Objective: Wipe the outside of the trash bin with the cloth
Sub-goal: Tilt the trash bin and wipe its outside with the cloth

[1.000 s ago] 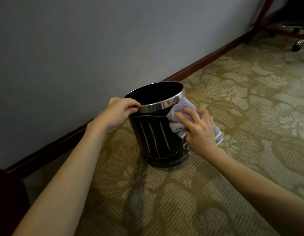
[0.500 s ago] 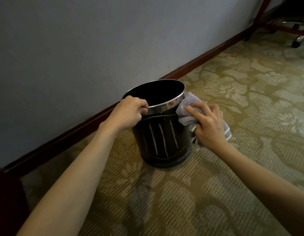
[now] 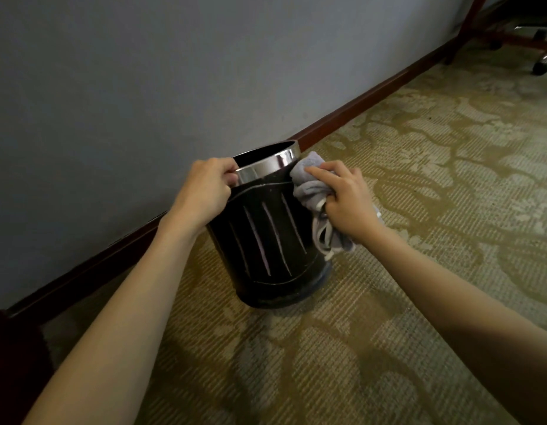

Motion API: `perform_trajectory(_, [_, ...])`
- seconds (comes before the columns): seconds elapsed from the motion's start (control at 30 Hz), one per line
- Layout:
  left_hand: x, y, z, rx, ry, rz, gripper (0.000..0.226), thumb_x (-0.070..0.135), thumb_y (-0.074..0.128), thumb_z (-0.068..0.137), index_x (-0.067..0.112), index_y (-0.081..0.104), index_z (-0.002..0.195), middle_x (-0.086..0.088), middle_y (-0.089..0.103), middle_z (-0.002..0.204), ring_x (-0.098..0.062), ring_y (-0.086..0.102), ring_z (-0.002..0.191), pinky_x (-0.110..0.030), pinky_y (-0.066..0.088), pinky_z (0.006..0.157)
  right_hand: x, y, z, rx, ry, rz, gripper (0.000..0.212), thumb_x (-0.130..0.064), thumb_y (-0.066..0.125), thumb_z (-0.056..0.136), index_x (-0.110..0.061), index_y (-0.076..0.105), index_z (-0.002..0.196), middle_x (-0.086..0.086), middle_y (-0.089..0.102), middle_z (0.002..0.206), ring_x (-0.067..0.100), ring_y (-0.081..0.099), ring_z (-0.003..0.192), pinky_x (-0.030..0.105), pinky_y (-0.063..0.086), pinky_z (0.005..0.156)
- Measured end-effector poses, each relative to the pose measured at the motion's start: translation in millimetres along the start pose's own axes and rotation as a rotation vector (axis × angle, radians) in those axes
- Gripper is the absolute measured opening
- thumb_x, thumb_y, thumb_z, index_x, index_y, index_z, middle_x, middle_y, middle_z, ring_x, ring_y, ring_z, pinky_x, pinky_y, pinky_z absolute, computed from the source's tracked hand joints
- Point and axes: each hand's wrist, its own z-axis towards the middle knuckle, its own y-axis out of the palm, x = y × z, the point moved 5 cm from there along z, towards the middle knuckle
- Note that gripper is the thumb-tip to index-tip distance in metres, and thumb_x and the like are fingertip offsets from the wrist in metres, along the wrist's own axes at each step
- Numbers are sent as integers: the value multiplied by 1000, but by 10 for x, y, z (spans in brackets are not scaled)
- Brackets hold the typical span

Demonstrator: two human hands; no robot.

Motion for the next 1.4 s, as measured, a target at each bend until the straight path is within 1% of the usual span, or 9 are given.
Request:
perform_trajectory(0.2, [-408, -163, 21, 98, -147, -74, 20, 1, 48, 90, 9, 64, 81, -12, 68, 84, -27, 59, 84, -31, 40, 67, 49, 319, -426, -253, -171, -199, 54, -11, 50, 83, -37, 53, 130, -7, 51, 128, 24, 39, 97, 35, 33, 76])
perform_trajectory(0.33, [-571, -246, -28, 106, -187, -86, 19, 4, 48, 93, 9, 64, 84, -12, 68, 90, -29, 59, 89, -36, 42, 74, 277, 458, -891, -397, -163, -289, 50, -14, 50, 87, -39, 52, 130, -10, 50, 129, 24, 38, 98, 35, 36, 74])
perform_trajectory(0.43, [-515, -234, -59, 105, -153, -82, 18, 4, 49, 92, 7, 64, 83, -15, 67, 87, -30, 58, 87, -35, 44, 74, 237, 434, -860, -357, -150, -305, 44, -15, 52, 87, -36, 58, 125, -7, 55, 124, 25, 41, 95, 38, 38, 72])
perform_trajectory(0.57, [-339, -149, -99, 94, -117, -67, 19, 2, 49, 91, 10, 60, 77, -9, 64, 78, -25, 55, 78, -30, 37, 61, -16, 323, -629, -237, -88, -181, 48, -10, 55, 83, -32, 59, 126, -3, 55, 126, 30, 43, 96, 45, 41, 77])
perform_trajectory(0.7, [-161, -78, -129, 69, -54, -24, 23, 1, 48, 89, 15, 55, 72, -10, 64, 76, -33, 57, 79, -42, 47, 71, -359, 90, -225, -106, -104, -92, 52, -7, 50, 82, -29, 55, 130, 2, 52, 129, 32, 43, 98, 48, 41, 83])
perform_trajectory(0.83, [-43, -11, -135, 31, -29, 1, 20, 1, 46, 88, 13, 56, 76, -11, 64, 77, -40, 56, 80, -50, 50, 73, -644, -67, 91, 10, -114, -102, 55, -7, 46, 80, -30, 55, 130, 2, 52, 127, 33, 41, 95, 42, 38, 76])
perform_trajectory(1.03, [-108, -44, -139, 57, -63, -44, 25, 2, 47, 89, 19, 55, 72, -13, 66, 80, -37, 58, 82, -47, 51, 73, -534, 114, -213, -60, -147, -228, 49, -12, 52, 82, -31, 56, 127, 0, 52, 129, 35, 43, 98, 43, 40, 75])
perform_trajectory(1.23, [-205, -64, -139, 68, -107, -94, 26, 4, 45, 90, 19, 57, 73, -6, 63, 77, -28, 58, 78, -44, 49, 70, -76, 350, -916, -249, -228, -391, 44, -22, 70, 72, -33, 63, 115, 1, 61, 111, 34, 51, 87, 44, 45, 66])
perform_trajectory(1.4, [-91, -1, -147, 47, -66, -63, 21, 8, 47, 90, 19, 60, 77, -8, 65, 81, -33, 57, 83, -47, 50, 75, 244, 453, -1330, -361, -181, -421, 38, -26, 65, 80, -34, 61, 117, -3, 61, 107, 29, 50, 85, 40, 44, 65])
